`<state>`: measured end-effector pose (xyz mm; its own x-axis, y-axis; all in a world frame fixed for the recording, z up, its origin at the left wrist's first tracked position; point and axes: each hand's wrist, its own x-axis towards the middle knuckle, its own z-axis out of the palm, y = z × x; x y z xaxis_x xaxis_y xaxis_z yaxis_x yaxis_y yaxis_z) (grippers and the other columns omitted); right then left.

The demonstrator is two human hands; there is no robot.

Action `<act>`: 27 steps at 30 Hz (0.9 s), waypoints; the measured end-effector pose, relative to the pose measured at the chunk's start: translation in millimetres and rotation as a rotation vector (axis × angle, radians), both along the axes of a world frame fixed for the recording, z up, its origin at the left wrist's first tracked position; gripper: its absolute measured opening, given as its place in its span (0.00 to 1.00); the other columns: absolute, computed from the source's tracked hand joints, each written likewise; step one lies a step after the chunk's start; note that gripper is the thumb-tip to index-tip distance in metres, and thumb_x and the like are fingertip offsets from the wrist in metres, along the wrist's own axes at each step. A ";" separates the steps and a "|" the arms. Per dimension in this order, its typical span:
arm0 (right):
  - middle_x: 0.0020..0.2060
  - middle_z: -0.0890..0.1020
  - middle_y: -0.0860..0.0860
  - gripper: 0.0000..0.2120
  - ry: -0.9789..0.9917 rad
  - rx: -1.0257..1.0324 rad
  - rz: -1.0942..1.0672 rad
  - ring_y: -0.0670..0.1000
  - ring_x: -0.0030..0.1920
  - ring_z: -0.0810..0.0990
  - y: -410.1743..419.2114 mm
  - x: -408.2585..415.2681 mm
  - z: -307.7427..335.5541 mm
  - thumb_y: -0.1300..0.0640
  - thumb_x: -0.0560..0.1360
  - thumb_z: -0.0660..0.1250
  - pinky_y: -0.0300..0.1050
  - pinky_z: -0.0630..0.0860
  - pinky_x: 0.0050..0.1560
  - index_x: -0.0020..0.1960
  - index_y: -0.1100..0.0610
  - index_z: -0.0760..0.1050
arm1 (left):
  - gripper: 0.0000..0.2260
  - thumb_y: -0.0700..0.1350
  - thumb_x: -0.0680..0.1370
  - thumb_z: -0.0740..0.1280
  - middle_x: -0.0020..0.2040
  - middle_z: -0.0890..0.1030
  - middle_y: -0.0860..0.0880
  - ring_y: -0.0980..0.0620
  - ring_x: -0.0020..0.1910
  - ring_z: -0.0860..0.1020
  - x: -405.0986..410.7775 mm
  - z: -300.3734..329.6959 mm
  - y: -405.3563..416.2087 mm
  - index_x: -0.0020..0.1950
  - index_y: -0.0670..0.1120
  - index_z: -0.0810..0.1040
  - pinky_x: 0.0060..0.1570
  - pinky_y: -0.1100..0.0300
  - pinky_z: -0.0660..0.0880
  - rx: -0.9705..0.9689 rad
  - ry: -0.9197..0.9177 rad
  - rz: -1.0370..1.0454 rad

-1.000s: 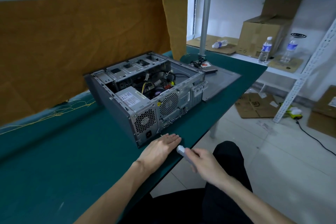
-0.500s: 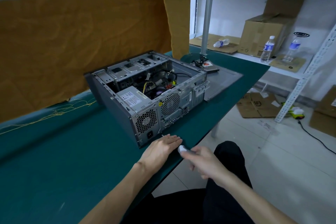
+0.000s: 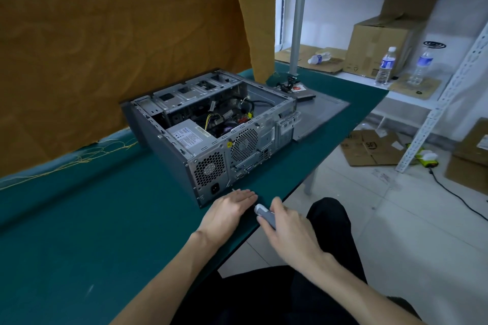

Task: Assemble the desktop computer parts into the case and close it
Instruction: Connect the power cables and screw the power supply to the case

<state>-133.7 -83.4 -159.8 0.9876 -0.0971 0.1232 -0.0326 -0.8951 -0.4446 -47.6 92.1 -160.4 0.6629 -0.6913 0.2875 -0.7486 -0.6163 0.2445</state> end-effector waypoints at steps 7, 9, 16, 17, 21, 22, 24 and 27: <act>0.32 0.79 0.48 0.21 0.384 0.670 -0.139 0.46 0.24 0.71 -4.4 8.1 20.8 0.37 0.78 0.67 0.41 0.64 0.24 0.51 0.56 0.72 | 0.22 0.34 0.82 0.62 0.77 0.70 0.46 0.48 0.77 0.66 -2.0 0.1 -1.3 0.77 0.44 0.70 0.76 0.66 0.49 0.013 0.003 0.011; 0.37 0.80 0.47 0.19 0.123 0.014 -0.049 0.48 0.32 0.77 -2.5 4.2 6.2 0.36 0.80 0.62 0.44 0.68 0.30 0.49 0.51 0.65 | 0.23 0.36 0.83 0.62 0.78 0.68 0.47 0.51 0.78 0.64 -1.7 -0.8 -0.6 0.79 0.45 0.68 0.76 0.69 0.46 0.018 0.011 0.019; 0.30 0.75 0.52 0.20 0.561 1.113 -0.196 0.46 0.22 0.63 -4.4 12.8 23.9 0.39 0.80 0.67 0.38 0.58 0.22 0.49 0.58 0.71 | 0.22 0.36 0.84 0.60 0.79 0.67 0.48 0.52 0.79 0.63 -0.5 -1.4 -1.9 0.78 0.45 0.68 0.76 0.70 0.46 -0.006 0.029 0.044; 0.32 0.76 0.50 0.21 0.470 0.852 -0.147 0.46 0.24 0.67 -2.4 12.0 24.9 0.37 0.79 0.66 0.40 0.61 0.24 0.48 0.57 0.70 | 0.22 0.36 0.84 0.60 0.79 0.67 0.48 0.52 0.79 0.63 -0.9 -1.5 -2.1 0.79 0.46 0.68 0.77 0.69 0.47 -0.005 0.032 0.045; 0.36 0.75 0.45 0.16 0.051 0.004 -0.008 0.48 0.33 0.77 5.1 8.6 9.9 0.39 0.82 0.60 0.44 0.66 0.31 0.48 0.51 0.62 | 0.22 0.36 0.82 0.63 0.77 0.70 0.48 0.51 0.77 0.67 -3.1 -1.8 -0.4 0.77 0.45 0.71 0.77 0.67 0.51 -0.023 0.026 0.078; 0.34 0.75 0.46 0.16 0.123 0.305 -0.040 0.47 0.30 0.74 7.1 8.0 11.3 0.40 0.82 0.61 0.44 0.65 0.29 0.48 0.52 0.63 | 0.22 0.35 0.82 0.63 0.76 0.71 0.47 0.50 0.77 0.67 -3.3 -1.6 -0.3 0.76 0.44 0.72 0.77 0.66 0.52 -0.025 0.025 0.083; 0.30 0.74 0.49 0.17 0.455 1.003 -0.138 0.46 0.22 0.64 3.8 15.2 19.7 0.42 0.82 0.64 0.41 0.57 0.23 0.47 0.56 0.67 | 0.21 0.34 0.82 0.62 0.76 0.71 0.47 0.50 0.77 0.68 -1.5 -1.9 -0.5 0.76 0.44 0.72 0.77 0.67 0.52 -0.027 0.024 0.078; 0.31 0.76 0.52 0.20 0.559 1.078 -0.162 0.46 0.22 0.64 -3.1 15.5 28.4 0.42 0.80 0.67 0.39 0.57 0.23 0.49 0.59 0.72 | 0.22 0.35 0.83 0.61 0.77 0.70 0.48 0.51 0.78 0.66 0.2 -3.0 -1.6 0.77 0.45 0.71 0.75 0.69 0.47 -0.025 0.022 0.065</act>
